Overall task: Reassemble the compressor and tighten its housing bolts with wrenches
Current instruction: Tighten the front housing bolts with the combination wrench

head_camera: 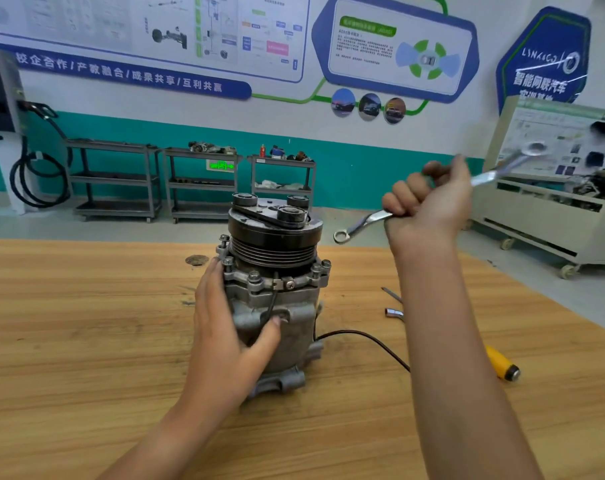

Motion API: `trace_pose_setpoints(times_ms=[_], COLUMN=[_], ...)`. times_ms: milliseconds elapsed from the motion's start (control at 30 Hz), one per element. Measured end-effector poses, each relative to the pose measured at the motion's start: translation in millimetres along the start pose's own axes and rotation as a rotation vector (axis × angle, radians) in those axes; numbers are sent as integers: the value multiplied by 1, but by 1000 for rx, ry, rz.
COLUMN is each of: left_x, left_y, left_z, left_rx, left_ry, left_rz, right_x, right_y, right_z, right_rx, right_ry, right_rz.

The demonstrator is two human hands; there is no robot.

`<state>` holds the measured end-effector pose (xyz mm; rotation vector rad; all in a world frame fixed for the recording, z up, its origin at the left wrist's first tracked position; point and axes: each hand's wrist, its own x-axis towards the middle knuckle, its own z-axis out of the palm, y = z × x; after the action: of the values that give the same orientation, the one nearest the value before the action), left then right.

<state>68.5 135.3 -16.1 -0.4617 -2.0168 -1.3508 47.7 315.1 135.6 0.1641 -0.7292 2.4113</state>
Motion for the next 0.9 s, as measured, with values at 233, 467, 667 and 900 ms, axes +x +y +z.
trace_pose_setpoints(times_ms=[233,467,667,900], left_x=[0,-1,-1,-1], left_y=[1,-1,1,4], left_z=[1,2,1,3], left_rx=[-1,26,5,1], left_ry=[4,6,2,8], left_rz=[-7,15,-14,-44], right_x=[35,57,62,53], right_y=[32,51,66,53], right_z=[-28,-21,-31,-44], right_rx=[6,-157,-49,46], right_ry=[89,10,-7,136], right_rz=[506,703,856,657])
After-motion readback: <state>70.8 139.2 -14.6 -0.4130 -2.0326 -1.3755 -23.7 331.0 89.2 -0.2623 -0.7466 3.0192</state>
